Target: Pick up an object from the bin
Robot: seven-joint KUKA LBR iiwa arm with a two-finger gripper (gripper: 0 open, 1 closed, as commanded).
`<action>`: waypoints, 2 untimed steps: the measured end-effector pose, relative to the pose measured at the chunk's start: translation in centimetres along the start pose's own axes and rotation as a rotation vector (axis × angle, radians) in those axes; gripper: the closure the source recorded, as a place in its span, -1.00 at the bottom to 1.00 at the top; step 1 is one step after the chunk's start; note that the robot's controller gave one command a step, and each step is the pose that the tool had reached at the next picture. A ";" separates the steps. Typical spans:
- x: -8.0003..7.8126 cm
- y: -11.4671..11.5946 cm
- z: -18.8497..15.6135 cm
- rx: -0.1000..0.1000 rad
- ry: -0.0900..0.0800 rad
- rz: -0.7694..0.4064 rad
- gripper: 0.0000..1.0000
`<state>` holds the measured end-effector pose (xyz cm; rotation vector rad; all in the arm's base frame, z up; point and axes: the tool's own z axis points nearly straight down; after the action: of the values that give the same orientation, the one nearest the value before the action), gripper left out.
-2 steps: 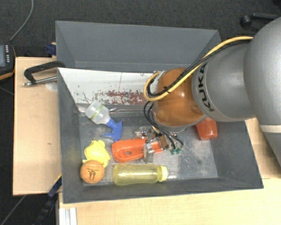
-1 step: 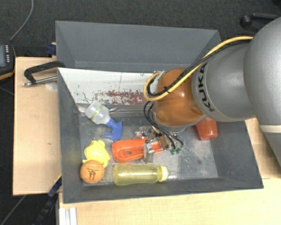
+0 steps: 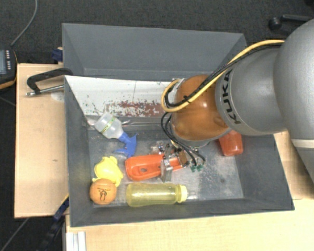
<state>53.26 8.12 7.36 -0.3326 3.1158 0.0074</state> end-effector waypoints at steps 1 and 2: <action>-0.1 0.0 -0.7 0.000 -0.004 0.000 1.00; 0.0 0.0 -1.4 0.000 0.000 0.000 1.00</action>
Offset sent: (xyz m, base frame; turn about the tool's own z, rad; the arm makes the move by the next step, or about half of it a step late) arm -0.0001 0.0000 0.0489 0.0000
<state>53.26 8.16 8.73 -0.3326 3.1155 0.0082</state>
